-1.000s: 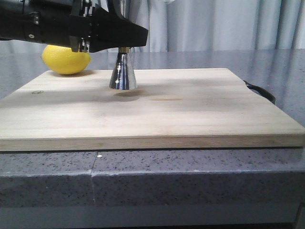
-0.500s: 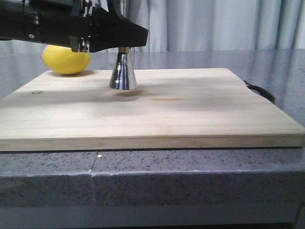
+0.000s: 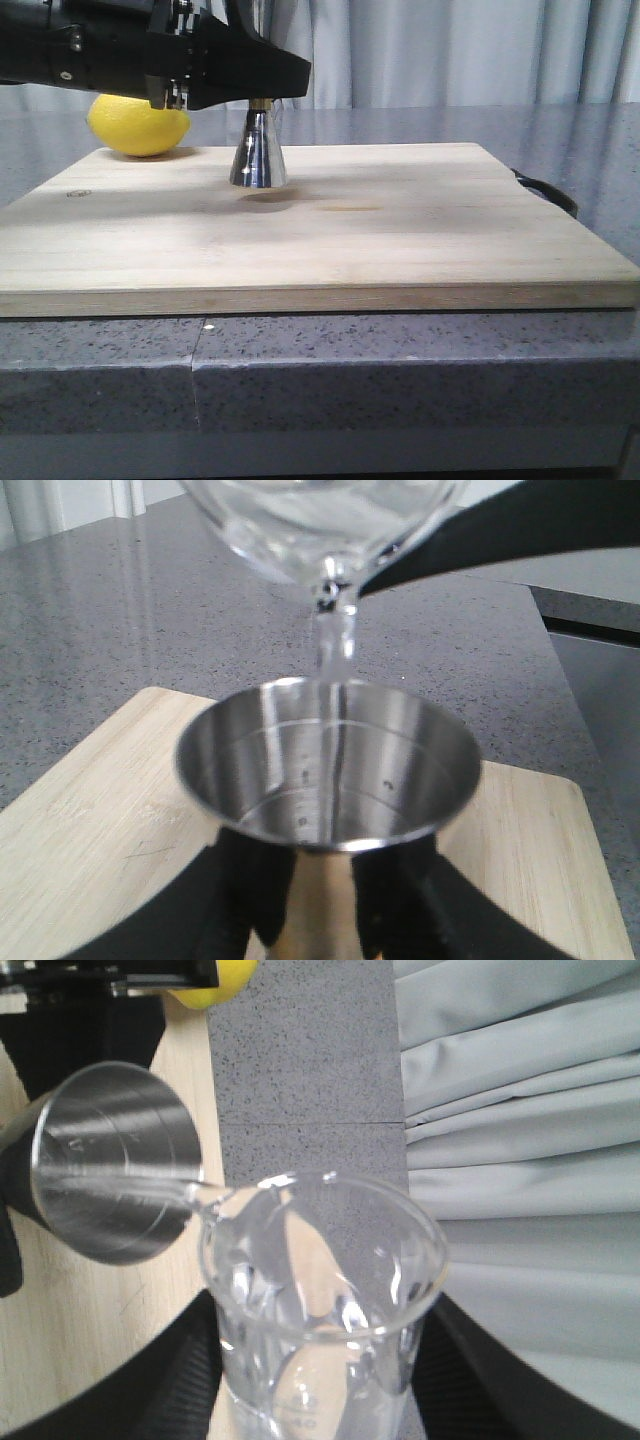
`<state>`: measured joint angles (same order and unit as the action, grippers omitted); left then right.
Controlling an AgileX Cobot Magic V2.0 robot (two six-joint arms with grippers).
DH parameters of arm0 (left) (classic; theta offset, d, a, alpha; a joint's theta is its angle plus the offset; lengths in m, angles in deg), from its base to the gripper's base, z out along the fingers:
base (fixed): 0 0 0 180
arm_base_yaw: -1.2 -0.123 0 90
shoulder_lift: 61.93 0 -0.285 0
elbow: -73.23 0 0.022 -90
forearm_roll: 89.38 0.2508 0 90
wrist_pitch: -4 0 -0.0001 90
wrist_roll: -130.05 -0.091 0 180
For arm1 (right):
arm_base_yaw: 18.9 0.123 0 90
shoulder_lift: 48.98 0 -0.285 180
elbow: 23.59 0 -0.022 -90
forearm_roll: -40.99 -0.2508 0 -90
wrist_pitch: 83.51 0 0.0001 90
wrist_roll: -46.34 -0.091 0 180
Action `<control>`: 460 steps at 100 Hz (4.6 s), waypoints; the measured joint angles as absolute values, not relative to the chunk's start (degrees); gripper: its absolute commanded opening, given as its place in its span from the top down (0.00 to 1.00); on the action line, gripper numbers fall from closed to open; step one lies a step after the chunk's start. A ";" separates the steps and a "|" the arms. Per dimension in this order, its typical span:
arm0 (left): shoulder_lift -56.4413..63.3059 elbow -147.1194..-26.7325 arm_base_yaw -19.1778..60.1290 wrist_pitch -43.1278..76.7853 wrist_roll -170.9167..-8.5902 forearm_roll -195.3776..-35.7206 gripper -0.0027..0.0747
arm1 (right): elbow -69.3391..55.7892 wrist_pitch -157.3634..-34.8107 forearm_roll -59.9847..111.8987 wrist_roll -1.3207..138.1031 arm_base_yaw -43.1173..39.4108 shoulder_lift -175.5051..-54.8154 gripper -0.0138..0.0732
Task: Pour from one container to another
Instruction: 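Tilt the beaker with the right gripper, pouring liquid into the jigger, then tilt the beaker upright and lower it with the right gripper, then set the beaker on the board, open and withdraw the right gripper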
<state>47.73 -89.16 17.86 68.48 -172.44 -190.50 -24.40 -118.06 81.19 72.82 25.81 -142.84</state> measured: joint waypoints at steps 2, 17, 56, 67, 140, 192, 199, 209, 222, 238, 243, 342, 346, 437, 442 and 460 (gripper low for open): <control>47.73 -89.16 17.86 68.48 -172.44 -190.50 0.72 | -24.40 -118.06 81.19 72.95 25.81 -142.84 0.47; 47.73 -89.16 17.86 68.48 -172.44 -190.50 0.72 | -24.40 -117.72 81.31 74.93 25.81 -142.84 0.47; 47.73 -89.16 17.86 68.48 -172.44 -190.50 0.72 | -24.40 -117.04 81.44 79.61 25.81 -142.84 0.47; 47.73 -89.16 17.86 68.48 -172.44 -190.50 0.72 | -24.40 -116.89 81.56 81.21 25.81 -142.84 0.47; 47.73 -89.16 17.86 68.48 -172.44 -190.50 0.72 | -24.40 -113.96 83.06 83.75 25.81 -142.84 0.47; 47.73 -89.16 17.86 68.48 -172.44 -190.40 0.72 | -24.40 -111.36 85.17 83.91 25.81 -142.84 0.47; 47.73 -89.16 17.86 68.48 -172.44 -190.40 0.72 | -24.40 -111.36 85.40 83.91 25.81 -142.84 0.47; 47.73 -89.16 17.86 68.48 -172.44 -190.40 0.72 | -24.40 -111.27 85.39 83.91 25.81 -142.84 0.47; 47.73 -89.16 17.86 68.48 -172.44 -190.40 0.72 | -24.40 -111.27 85.39 83.47 25.81 -142.84 0.47; 47.73 -89.16 17.86 68.48 -172.44 -190.40 0.72 | -24.40 -111.27 84.66 75.93 25.81 -142.84 0.47; 47.73 -89.16 17.86 68.48 -172.44 -190.40 0.72 | -24.40 -111.27 84.54 71.85 25.70 -142.84 0.47; 47.73 -89.16 17.86 68.48 -172.44 -190.40 0.72 | 9.72 -66.36 51.86 40.56 0.73 -132.64 0.47; 47.73 -89.16 17.86 68.48 -172.44 -190.40 0.72 | 11.58 -62.93 51.31 40.56 0.60 -132.76 0.47; 47.73 -89.16 17.86 68.48 -172.44 -190.40 0.72 | 16.17 -32.90 46.20 44.77 -2.99 -156.12 0.47; 47.73 -89.16 17.86 68.48 -172.44 -190.40 0.72 | 15.93 -32.34 46.02 44.77 -2.99 -156.66 0.47; 47.73 -89.16 17.86 68.48 -172.44 -190.40 0.72 | 15.95 -31.99 45.79 44.88 -2.99 -156.89 0.45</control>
<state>47.73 -89.16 17.86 68.48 -172.44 -190.40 15.95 -31.99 45.79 44.88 -2.99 -156.89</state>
